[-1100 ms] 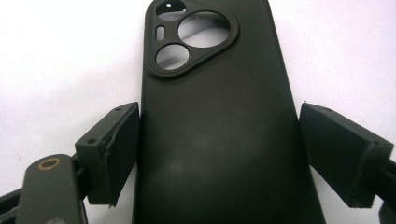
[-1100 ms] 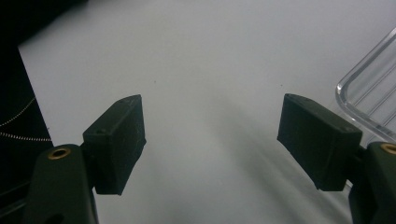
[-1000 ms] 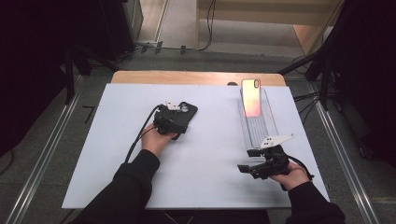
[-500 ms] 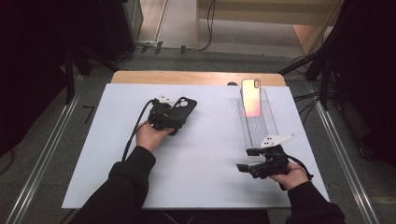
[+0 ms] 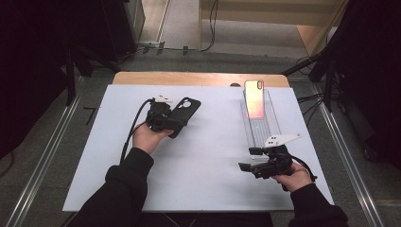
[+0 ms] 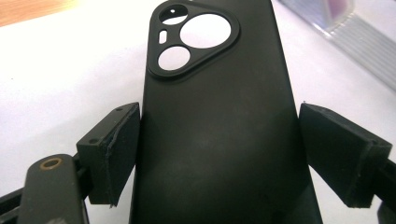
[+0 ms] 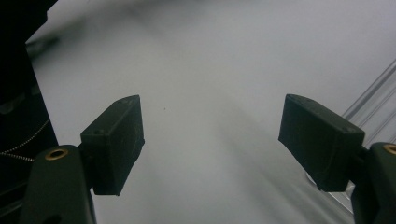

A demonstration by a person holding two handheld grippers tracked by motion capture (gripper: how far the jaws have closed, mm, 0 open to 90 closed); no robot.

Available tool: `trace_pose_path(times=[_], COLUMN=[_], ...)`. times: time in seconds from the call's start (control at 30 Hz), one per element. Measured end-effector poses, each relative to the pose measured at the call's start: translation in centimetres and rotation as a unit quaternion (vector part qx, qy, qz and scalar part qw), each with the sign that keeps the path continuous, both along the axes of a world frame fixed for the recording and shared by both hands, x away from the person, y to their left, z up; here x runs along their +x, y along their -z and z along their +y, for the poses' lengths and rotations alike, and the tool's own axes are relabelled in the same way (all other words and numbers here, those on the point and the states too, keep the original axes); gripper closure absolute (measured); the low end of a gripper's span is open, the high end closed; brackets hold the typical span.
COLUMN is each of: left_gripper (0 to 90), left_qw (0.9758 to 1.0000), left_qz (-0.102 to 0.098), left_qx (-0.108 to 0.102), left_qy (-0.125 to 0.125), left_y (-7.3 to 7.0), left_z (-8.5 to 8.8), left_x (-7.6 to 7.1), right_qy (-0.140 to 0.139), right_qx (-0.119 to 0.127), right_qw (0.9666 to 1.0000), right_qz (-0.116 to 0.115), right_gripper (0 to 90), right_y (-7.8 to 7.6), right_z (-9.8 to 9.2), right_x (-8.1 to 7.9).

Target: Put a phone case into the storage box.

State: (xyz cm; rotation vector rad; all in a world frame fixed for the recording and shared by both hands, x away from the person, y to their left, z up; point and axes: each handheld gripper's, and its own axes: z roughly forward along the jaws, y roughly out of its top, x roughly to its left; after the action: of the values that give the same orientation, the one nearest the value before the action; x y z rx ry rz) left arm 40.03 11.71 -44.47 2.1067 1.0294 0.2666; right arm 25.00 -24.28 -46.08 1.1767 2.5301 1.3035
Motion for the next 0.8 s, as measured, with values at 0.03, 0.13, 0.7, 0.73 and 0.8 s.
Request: trace_pose_path(times=[0.03,0.13,0.7,0.73,0.8], left_gripper=[16.3,16.2,16.1,16.1,16.1], left_qw=[1.0000,1.0000,0.9992,0.9992,0.9992], left_qz=[0.001,0.002,-0.004,-0.002,-0.002], left_qx=[0.002,-0.003,-0.026,-0.024,-0.028], left_qy=[0.004,0.008,0.030,0.032,0.029], left_y=[-0.1,-0.3,-1.0,-0.9,-0.7], left_z=[0.0,0.0,-0.3,-0.5,-0.7], left_x=[-0.2,-0.8,-6.5,-6.9,-7.5], right_qy=[-0.002,-0.007,-0.014,-0.016,-0.015], right_qx=[0.001,-0.004,0.005,0.002,-0.002], right_qw=[1.0000,1.0000,0.9996,0.9996,0.9997], right_qz=[0.001,0.005,-0.022,-0.023,-0.016], right_gripper=[20.2,20.2,18.9,18.7,18.6], right_y=[0.0,-0.2,-2.2,-2.3,-2.4], right_z=[0.1,0.4,2.3,2.6,3.0], right_x=[0.0,0.1,-0.1,-0.1,-0.1])
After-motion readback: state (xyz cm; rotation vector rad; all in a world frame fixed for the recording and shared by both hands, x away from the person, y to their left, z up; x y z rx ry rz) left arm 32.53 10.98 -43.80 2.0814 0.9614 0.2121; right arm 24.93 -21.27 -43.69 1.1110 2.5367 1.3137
